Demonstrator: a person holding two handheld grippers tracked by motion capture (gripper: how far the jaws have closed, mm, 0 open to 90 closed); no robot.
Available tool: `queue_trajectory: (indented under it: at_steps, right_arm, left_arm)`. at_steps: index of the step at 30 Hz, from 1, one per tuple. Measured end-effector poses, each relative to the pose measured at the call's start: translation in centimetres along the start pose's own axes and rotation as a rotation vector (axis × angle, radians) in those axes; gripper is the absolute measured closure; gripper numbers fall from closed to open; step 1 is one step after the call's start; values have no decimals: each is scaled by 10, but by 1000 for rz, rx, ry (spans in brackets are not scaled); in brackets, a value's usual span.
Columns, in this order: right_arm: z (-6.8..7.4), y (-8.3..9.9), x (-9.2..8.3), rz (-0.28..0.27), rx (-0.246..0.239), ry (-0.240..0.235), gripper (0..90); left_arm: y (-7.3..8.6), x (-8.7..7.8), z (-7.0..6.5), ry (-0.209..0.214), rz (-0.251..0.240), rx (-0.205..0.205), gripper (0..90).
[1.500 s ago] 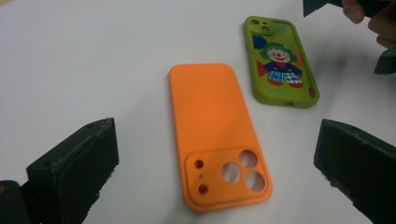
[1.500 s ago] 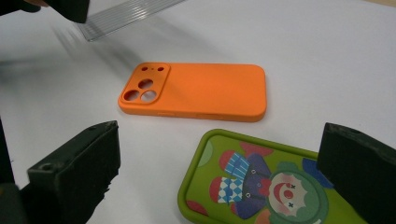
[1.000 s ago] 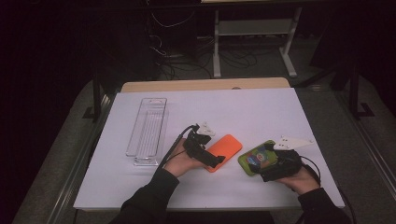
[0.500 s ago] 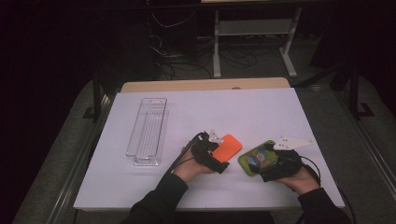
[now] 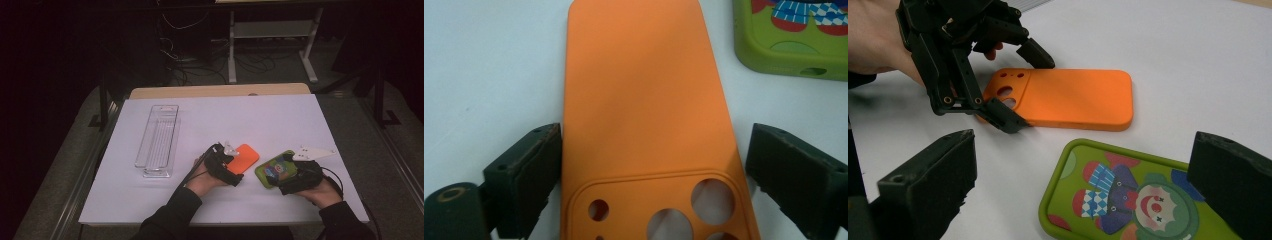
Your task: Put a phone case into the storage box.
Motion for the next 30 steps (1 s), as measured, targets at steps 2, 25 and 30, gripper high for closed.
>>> queue_trajectory:
  at_steps: [2, 25, 30]
  right_arm:
    - [0, 0, 0, 0, -2, 0, 0]
    - [0, 0, 0, -1, 0, 2, 0]
    - [0, 0, 1, 4, -2, 0, 0]
  left_arm:
    - [1, -1, 1, -1, -6, -5, 136]
    - [1, -11, 15, 42, -28, 3, 160]
    - [-4, -31, 29, 108, -27, 59, 159]
Point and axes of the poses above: each handheld gripper's, and its own axes: x roughly forward along the jaws, y roughly out of its underside, z roughly to its left, the point moved 1 cm from there along x, roughly forward along the jaws
